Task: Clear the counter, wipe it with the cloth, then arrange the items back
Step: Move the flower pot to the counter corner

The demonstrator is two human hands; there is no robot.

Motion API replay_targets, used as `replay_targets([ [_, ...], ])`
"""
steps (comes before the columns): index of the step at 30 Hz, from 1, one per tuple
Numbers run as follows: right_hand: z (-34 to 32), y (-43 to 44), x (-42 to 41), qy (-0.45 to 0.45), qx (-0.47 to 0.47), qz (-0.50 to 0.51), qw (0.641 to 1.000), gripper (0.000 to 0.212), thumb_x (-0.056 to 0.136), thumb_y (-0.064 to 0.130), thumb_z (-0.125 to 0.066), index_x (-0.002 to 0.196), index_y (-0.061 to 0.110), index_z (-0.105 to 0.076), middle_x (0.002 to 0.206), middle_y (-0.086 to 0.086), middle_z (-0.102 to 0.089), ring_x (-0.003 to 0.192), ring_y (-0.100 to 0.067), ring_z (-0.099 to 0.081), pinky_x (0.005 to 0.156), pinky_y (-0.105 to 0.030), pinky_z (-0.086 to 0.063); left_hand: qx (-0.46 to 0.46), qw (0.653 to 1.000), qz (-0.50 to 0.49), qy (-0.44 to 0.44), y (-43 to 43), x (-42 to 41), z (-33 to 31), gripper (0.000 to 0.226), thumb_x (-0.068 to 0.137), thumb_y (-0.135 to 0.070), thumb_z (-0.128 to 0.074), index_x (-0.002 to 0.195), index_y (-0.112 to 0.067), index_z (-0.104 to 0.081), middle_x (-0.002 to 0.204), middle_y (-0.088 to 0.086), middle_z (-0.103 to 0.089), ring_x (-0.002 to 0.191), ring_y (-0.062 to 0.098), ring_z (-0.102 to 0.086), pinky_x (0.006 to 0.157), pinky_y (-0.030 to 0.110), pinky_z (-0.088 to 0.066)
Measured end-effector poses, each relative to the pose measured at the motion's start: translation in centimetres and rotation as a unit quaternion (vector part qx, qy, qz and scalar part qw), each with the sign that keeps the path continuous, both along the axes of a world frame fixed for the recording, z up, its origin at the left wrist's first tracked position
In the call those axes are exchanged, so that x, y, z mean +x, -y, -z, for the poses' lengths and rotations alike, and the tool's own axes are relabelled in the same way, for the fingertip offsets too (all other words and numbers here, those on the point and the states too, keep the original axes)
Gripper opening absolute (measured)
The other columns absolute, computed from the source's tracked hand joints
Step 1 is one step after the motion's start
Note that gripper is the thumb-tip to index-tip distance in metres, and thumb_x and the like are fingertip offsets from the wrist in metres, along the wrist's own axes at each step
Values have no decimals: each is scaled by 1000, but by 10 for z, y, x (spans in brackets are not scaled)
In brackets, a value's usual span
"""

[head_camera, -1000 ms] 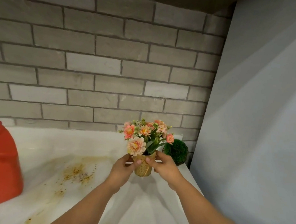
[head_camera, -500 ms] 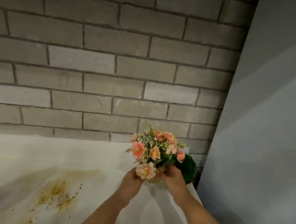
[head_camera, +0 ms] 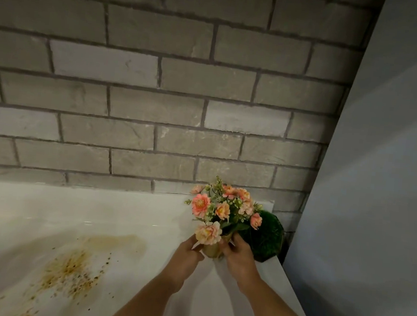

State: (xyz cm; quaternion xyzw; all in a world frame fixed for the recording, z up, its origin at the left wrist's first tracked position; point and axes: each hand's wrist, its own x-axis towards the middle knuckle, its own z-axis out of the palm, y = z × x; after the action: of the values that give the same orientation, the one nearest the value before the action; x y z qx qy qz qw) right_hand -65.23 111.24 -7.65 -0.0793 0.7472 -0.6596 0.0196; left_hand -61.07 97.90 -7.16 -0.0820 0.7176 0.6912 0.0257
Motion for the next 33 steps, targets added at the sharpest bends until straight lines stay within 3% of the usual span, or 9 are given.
replay_targets([
  [5, -5, 3, -3, -15, 58, 12, 998, 34, 93, 14, -55, 127, 13, -53, 114, -5, -63, 106, -16, -58, 75, -10, -45, 7, 1000, 2, -4, -2, -5, -3, 66, 80, 16, -39, 135, -19, -44, 132, 0, -53, 121, 15, -47, 103, 34, -39],
  [8, -10, 6, -2, -8, 97, 22, 995, 38, 93, 16, -55, 131, 11, -50, 121, -9, -61, 113, -22, -57, 85, -21, -45, -2, 1000, -8, -9, -5, -2, -12, 56, 85, 11, -44, 134, -16, -46, 128, -1, -55, 120, 16, -49, 94, 27, -41],
  [12, -14, 5, 9, -4, 136, 16, 991, 45, 92, 16, -56, 136, 12, -44, 127, -10, -57, 118, -24, -53, 88, -23, -41, -47, 998, -45, -10, -3, 9, -15, 52, 87, 3, -46, 134, -19, -46, 129, 0, -53, 121, 22, -50, 87, 26, -40],
  [16, -25, 4, 25, 30, 139, -13, 990, 57, 90, 17, -60, 141, 18, -36, 100, 2, -57, 90, -13, -52, 73, -21, -43, -79, 994, -79, 6, 4, 26, -14, 49, 89, -9, -55, 136, -16, -43, 124, 2, -52, 115, 24, -53, 95, 32, -44],
  [18, -35, 4, 35, 80, 112, -36, 990, 58, 88, 23, -62, 140, 23, -35, 102, 0, -51, 91, -15, -51, 65, -21, -46, -78, 993, -90, 3, 7, 37, -17, 48, 88, -14, -60, 133, -14, -45, 116, 2, -53, 109, 24, -55, 95, 34, -45],
  [20, -44, 3, 46, 122, 108, -51, 985, 50, 90, 26, -61, 135, 21, -40, 109, -2, -48, 92, -18, -51, 62, -21, -46, -68, 993, -99, -6, 10, 47, -19, 45, 87, -16, -64, 129, -13, -49, 111, 3, -55, 101, 24, -56, 91, 34, -46],
  [24, -52, 3, 65, 167, 120, -88, 975, 35, 92, 25, -57, 123, 11, -52, 86, -4, -49, 67, -15, -46, 56, -21, -42, -50, 991, -124, -13, 14, 68, -24, 35, 85, -18, -66, 118, -10, -56, 95, 1, -58, 90, 22, -54, 83, 33, -45],
  [29, -64, 16, 91, 164, 186, -135, 959, 25, 92, 32, -55, 110, 14, -56, 91, -4, -57, 77, -18, -57, 63, -24, -49, -75, 982, -170, -12, 24, 97, -38, 8, 90, -18, -57, 97, -16, -60, 95, 2, -60, 93, 22, -59, 80, 32, -47],
  [33, -78, 35, 114, 154, 184, -165, 957, 21, 92, 29, -56, 106, 13, -58, 89, -6, -59, 80, -20, -59, 70, -29, -52, -98, 972, -208, -44, 32, 125, -54, 12, 92, -16, -48, 89, -17, -60, 92, 0, -60, 90, 22, -60, 73, 28, -45],
])
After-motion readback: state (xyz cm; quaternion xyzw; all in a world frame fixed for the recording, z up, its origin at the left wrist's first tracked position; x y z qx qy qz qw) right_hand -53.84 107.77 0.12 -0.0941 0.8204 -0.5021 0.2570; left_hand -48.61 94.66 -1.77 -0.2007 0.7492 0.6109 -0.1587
